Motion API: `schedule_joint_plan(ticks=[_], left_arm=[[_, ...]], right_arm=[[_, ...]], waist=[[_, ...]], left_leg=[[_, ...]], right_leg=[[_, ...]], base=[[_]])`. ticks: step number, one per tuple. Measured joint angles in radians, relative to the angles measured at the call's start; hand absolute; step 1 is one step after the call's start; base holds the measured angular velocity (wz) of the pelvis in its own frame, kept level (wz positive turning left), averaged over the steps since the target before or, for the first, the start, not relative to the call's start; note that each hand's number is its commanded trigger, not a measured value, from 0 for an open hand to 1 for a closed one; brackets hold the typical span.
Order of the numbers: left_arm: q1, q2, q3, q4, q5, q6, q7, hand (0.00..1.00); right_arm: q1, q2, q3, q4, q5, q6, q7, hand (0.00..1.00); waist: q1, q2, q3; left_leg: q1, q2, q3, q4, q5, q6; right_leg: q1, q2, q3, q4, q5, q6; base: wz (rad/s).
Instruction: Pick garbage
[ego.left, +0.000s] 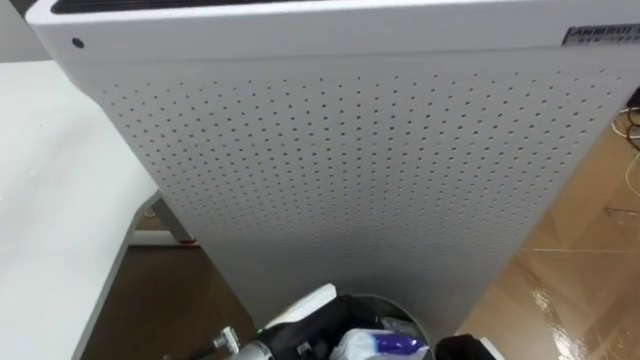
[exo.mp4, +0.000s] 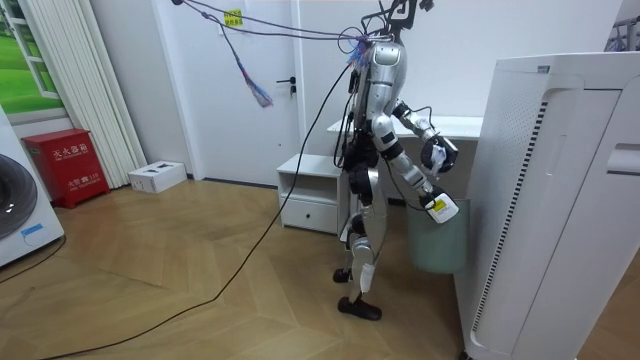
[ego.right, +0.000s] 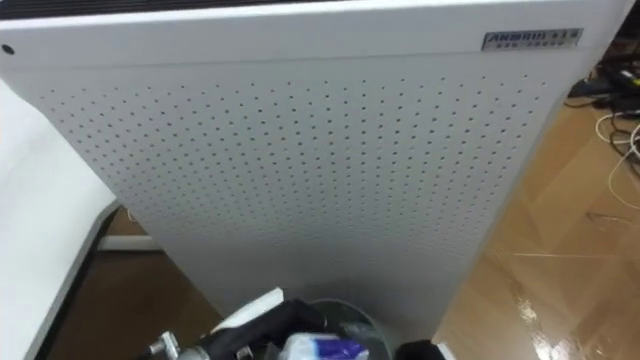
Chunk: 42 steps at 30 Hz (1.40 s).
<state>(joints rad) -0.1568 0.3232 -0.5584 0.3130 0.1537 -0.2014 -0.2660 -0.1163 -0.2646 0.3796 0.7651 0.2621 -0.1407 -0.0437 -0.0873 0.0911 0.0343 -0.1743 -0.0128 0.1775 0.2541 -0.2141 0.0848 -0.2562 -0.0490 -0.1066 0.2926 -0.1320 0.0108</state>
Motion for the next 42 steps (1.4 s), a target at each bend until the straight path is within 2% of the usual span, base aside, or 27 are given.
schedule_joint_plan(ticks=[1, 2, 3, 4, 5, 12, 17, 30, 37, 42], left_arm=[[0.000, -0.003, 0.000, 0.026, 0.009, 0.000, 0.001, 1.00], [0.000, -0.003, -0.003, 0.045, 0.018, 0.000, 0.001, 0.74], [0.000, -0.005, -0.004, 0.056, 0.021, 0.000, 0.000, 0.27], [0.000, -0.014, -0.003, 0.078, 0.040, 0.000, 0.001, 0.03], [0.000, -0.024, -0.002, 0.098, 0.053, 0.000, 0.001, 0.00], [-0.006, -0.069, 0.009, 0.183, 0.113, -0.010, 0.018, 0.00], [-0.005, -0.071, 0.008, 0.203, 0.175, -0.010, 0.030, 0.00], [-0.004, -0.070, 0.008, 0.230, 0.178, -0.039, 0.087, 0.00], [-0.003, -0.066, 0.007, 0.230, 0.178, -0.040, 0.129, 0.00], [-0.003, -0.060, 0.008, 0.230, 0.179, -0.041, 0.147, 0.00]], right_arm=[[-0.007, 0.000, 0.001, -0.012, 0.003, 0.000, 0.012, 1.00], [-0.013, 0.001, 0.001, -0.021, 0.004, -0.001, 0.021, 1.00], [-0.016, 0.002, 0.001, -0.023, 0.004, -0.002, 0.025, 1.00], [-0.017, 0.007, 0.000, -0.028, 0.004, -0.003, 0.027, 1.00], [-0.017, 0.010, 0.000, -0.033, 0.003, -0.003, 0.035, 1.00], [-0.019, 0.027, -0.006, -0.035, 0.001, -0.006, 0.072, 1.00], [-0.012, 0.030, -0.010, -0.034, -0.016, -0.013, 0.092, 1.00], [-0.003, 0.023, -0.008, -0.026, -0.036, -0.012, 0.111, 1.00], [-0.004, 0.024, -0.006, -0.026, -0.028, -0.012, 0.114, 1.00], [-0.001, 0.024, -0.003, -0.026, -0.028, -0.012, 0.133, 1.00]], waist=[[-0.001, -0.003, 0.0002], [-0.001, -0.007, -0.0004], [-0.002, -0.007, -0.0005], [-0.005, -0.008, -0.0008], [-0.004, -0.009, -0.0002], [-0.006, -0.014, 0.0004], [-0.009, -0.018, 0.0018], [-0.010, -0.017, 0.0012], [0.011, -0.015, -0.0001], [0.011, -0.014, -0.0004]], left_leg=[[-0.009, 0.000, 0.004, 0.004, 0.000, 0.000], [-0.015, 0.000, 0.009, 0.005, 0.000, 0.000], [-0.017, 0.000, 0.010, 0.006, 0.000, 0.000], [-0.022, 0.000, 0.010, 0.009, 0.000, 0.000], [-0.026, 0.000, 0.012, 0.012, 0.000, 0.000], [-0.042, 0.000, 0.033, 0.023, 0.000, 0.001], [-0.081, 0.000, 0.034, 0.047, 0.002, 0.004], [-0.092, 0.000, 0.037, 0.055, 0.002, 0.004], [-0.095, 0.000, 0.038, 0.055, 0.002, 0.004], [-0.099, -0.001, 0.039, 0.066, 0.002, 0.004]], right_leg=[[-0.010, -0.001, 0.001, 0.002, 0.000, 0.000], [-0.018, -0.002, 0.001, 0.003, 0.000, -0.001], [-0.020, -0.002, 0.001, 0.003, 0.001, -0.001], [-0.025, -0.002, 0.003, 0.004, 0.001, -0.001], [-0.033, -0.002, 0.008, 0.012, 0.001, -0.001], [-0.063, -0.002, 0.024, 0.036, 0.002, -0.003], [-0.099, -0.005, 0.024, 0.046, 0.007, -0.011], [-0.113, -0.007, 0.022, 0.060, 0.003, -0.015], [-0.124, -0.009, 0.019, 0.075, 0.001, -0.016], [-0.130, -0.011, 0.018, 0.091, -0.004, -0.019]], base=[[-0.14], [-0.12], [-0.07], [-0.05], [-0.05], [-0.10], [0.00], [0.00], [0.00], [0.00]])
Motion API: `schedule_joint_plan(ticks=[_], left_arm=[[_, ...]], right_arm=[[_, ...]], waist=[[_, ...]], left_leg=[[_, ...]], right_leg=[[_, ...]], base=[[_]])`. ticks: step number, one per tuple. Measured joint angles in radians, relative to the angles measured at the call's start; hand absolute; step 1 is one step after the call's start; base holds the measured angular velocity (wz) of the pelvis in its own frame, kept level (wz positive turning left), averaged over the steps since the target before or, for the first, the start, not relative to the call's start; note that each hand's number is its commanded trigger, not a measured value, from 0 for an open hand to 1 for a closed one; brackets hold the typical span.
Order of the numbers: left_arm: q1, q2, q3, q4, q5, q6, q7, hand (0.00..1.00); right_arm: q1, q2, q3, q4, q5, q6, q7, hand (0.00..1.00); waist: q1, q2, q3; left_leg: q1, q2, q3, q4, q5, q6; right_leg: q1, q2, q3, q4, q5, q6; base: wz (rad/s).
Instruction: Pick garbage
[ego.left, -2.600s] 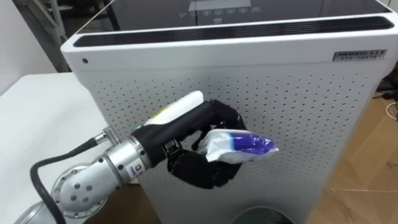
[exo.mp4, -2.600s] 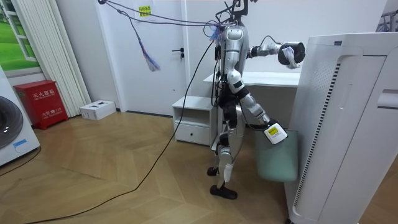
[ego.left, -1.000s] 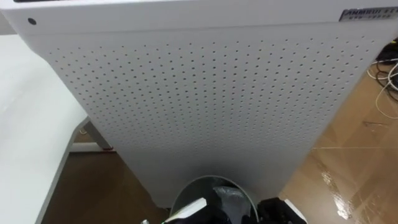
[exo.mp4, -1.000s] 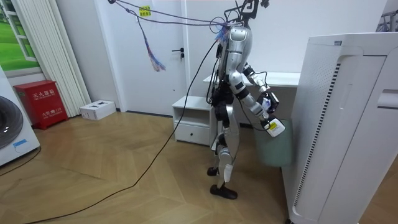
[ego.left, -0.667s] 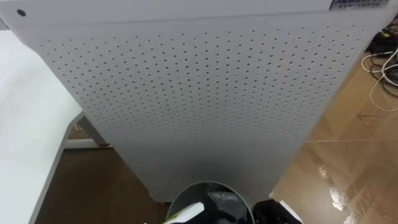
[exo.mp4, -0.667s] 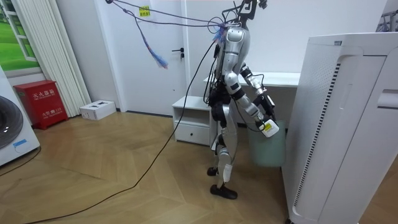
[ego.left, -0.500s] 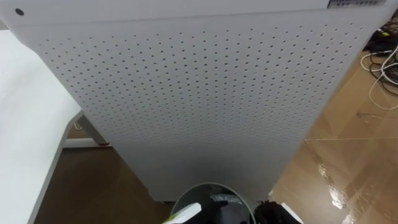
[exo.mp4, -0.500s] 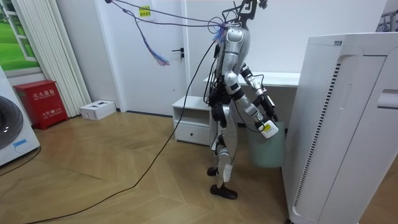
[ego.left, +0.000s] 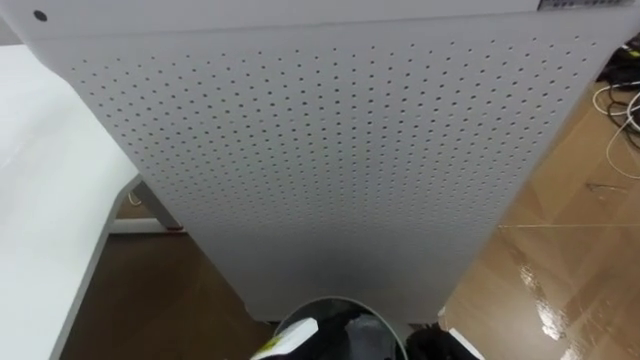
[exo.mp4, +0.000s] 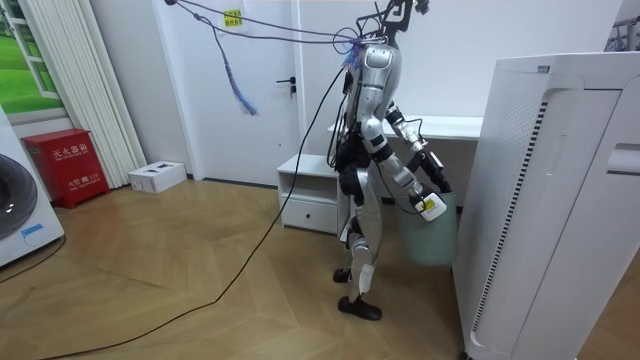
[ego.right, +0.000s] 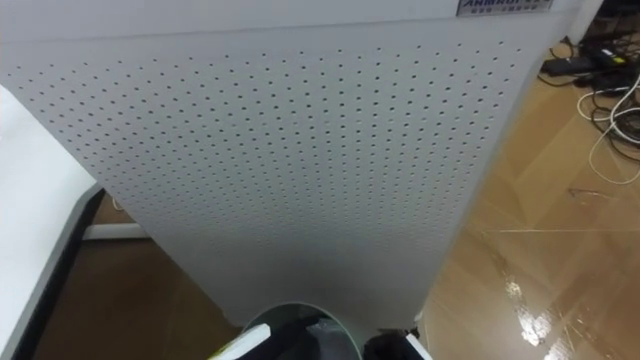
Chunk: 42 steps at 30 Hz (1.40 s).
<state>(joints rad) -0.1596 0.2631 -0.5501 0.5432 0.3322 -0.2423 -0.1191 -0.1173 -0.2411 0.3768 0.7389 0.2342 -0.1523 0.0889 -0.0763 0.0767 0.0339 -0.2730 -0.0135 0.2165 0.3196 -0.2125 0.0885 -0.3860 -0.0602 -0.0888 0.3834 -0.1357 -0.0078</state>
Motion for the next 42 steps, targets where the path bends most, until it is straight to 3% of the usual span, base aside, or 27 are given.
schedule_joint_plan(ticks=[9, 13, 24, 31, 34, 36, 38, 42], left_arm=[[0.005, 0.000, 0.009, 0.000, 0.036, -0.011, 0.001, 0.00], [0.031, -0.001, 0.034, 0.000, 0.034, -0.032, 0.001, 0.00], [0.093, 0.001, 0.064, -0.012, 0.055, -0.036, 0.001, 0.00], [0.185, 0.004, 0.178, -0.010, 0.055, -0.048, 0.032, 0.00], [0.244, 0.004, 0.236, -0.008, 0.053, -0.048, 0.088, 0.00], [0.262, 0.003, 0.261, 0.012, 0.051, -0.048, 0.123, 0.00], [0.284, 0.004, 0.291, 0.053, 0.049, -0.048, 0.164, 0.00], [0.308, -0.003, 0.354, 0.150, 0.050, -0.052, 0.205, 0.00]], right_arm=[[0.006, -0.001, 0.002, 0.000, -0.001, 0.000, 0.010, 1.00], [0.020, -0.001, 0.001, 0.000, -0.003, 0.000, 0.019, 1.00], [0.087, -0.026, -0.007, 0.001, -0.003, -0.001, 0.034, 1.00], [0.128, -0.034, -0.070, 0.140, -0.021, -0.011, 0.033, 1.00], [0.188, -0.035, -0.149, 0.189, -0.019, -0.026, 0.012, 1.00], [0.215, -0.037, -0.191, 0.218, 0.002, -0.028, 0.006, 1.00], [0.237, -0.032, -0.221, 0.275, 0.042, -0.047, -0.004, 1.00], [0.248, -0.007, -0.285, 0.352, 0.039, -0.047, -0.018, 1.00]], waist=[[0.002, 0.000, -0.0025], [0.001, -0.005, -0.0145], [0.010, -0.017, -0.0168], [0.013, -0.043, -0.0170], [0.015, -0.053, -0.0256], [0.024, -0.060, -0.0269], [0.026, -0.066, -0.0323], [0.029, -0.071, -0.0368]], left_leg=[[0.002, 0.000, 0.000, 0.018, 0.000, 0.000], [0.005, 0.000, -0.001, 0.018, 0.000, 0.000], [0.057, -0.001, -0.026, -0.005, 0.000, -0.001], [0.132, -0.003, -0.040, -0.047, 0.001, -0.003], [0.178, -0.004, -0.058, -0.076, 0.002, -0.005], [0.204, -0.004, -0.060, -0.089, 0.003, -0.007], [0.242, -0.002, -0.065, -0.111, 0.002, -0.009], [0.289, 0.001, -0.066, -0.140, 0.000, -0.013]], right_leg=[[0.002, -0.003, 0.005, 0.018, -0.002, -0.003], [0.007, -0.003, 0.002, 0.016, -0.002, -0.003], [0.077, -0.002, -0.022, -0.022, -0.005, -0.002], [0.160, 0.000, -0.049, -0.063, -0.012, 0.003], [0.214, 0.003, -0.067, -0.095, -0.014, 0.005], [0.243, 0.007, -0.070, -0.115, -0.014, 0.006], [0.285, 0.012, -0.075, -0.144, -0.013, 0.007], [0.338, 0.022, -0.074, -0.180, -0.010, 0.010]], base=[[0.00], [0.00], [0.05], [0.07], [0.13], [0.09], [0.02], [0.00]])
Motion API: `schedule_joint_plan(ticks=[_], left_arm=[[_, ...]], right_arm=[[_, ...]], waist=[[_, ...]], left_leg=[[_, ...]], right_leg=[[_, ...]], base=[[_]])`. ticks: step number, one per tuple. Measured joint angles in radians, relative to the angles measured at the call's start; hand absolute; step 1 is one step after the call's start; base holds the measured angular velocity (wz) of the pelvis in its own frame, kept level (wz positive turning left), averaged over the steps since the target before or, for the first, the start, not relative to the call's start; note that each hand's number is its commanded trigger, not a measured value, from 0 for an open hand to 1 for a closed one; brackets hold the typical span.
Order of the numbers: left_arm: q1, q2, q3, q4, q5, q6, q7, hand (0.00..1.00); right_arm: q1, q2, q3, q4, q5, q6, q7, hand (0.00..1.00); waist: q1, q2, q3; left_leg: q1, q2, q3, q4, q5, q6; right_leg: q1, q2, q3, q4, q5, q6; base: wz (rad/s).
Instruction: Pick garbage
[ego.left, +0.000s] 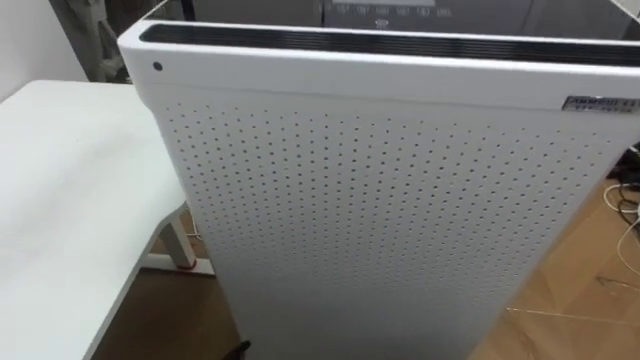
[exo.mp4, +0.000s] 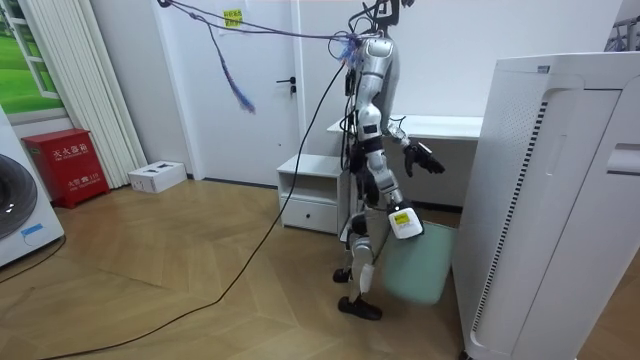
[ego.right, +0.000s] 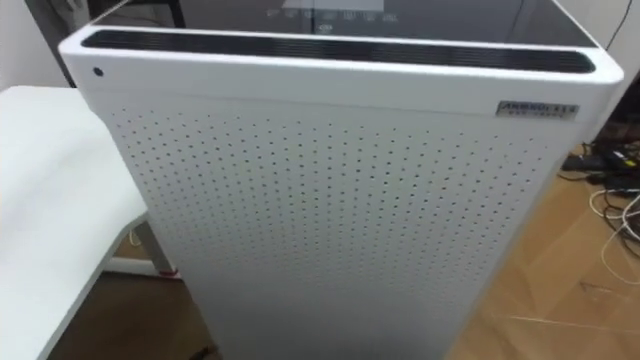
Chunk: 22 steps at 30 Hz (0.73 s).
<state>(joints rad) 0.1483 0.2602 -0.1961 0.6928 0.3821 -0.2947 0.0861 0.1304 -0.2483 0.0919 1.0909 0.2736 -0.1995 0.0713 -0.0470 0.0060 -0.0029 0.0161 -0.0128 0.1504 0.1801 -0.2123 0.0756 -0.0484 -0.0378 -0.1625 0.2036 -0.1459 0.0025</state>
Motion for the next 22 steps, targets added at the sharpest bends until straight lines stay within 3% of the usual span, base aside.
schedule_joint_plan(ticks=[4, 9, 16, 22], left_arm=[[0.041, -0.007, 0.060, 0.125, -0.067, 0.007, 0.025, 0.00], [0.051, -0.020, 0.081, 0.317, -0.155, 0.040, 0.032, 0.00], [0.081, -0.058, 0.164, 0.420, -0.154, 0.117, 0.010, 0.00], [0.097, -0.088, 0.214, 0.475, -0.124, 0.225, -0.016, 0.00]], right_arm=[[0.020, 0.005, -0.048, 0.035, 0.007, 0.000, -0.009, 1.00], [0.024, 0.026, -0.087, 0.079, 0.035, 0.006, -0.016, 1.00], [0.011, 0.050, -0.157, 0.159, 0.089, 0.035, -0.017, 1.00], [0.010, 0.066, -0.207, 0.190, 0.102, 0.060, -0.040, 1.00]], waist=[[-0.001, 0.001, -0.0028], [0.000, -0.007, 0.0027], [0.000, -0.012, 0.0032], [-0.001, -0.015, 0.0024]], left_leg=[[0.035, 0.000, 0.001, -0.021, -0.001, -0.002], [0.066, 0.000, 0.001, -0.036, -0.002, -0.003], [0.090, 0.000, -0.001, -0.046, -0.003, -0.005], [0.098, 0.001, 0.000, -0.046, -0.005, -0.005]], right_leg=[[0.033, 0.005, -0.001, -0.019, 0.000, 0.001], [0.059, 0.012, 0.012, -0.031, 0.001, 0.003], [0.086, 0.014, 0.010, -0.037, 0.001, 0.004], [0.095, 0.015, 0.011, -0.038, 0.001, 0.004]], base=[[0.00], [0.00], [-0.01], [-0.02]])
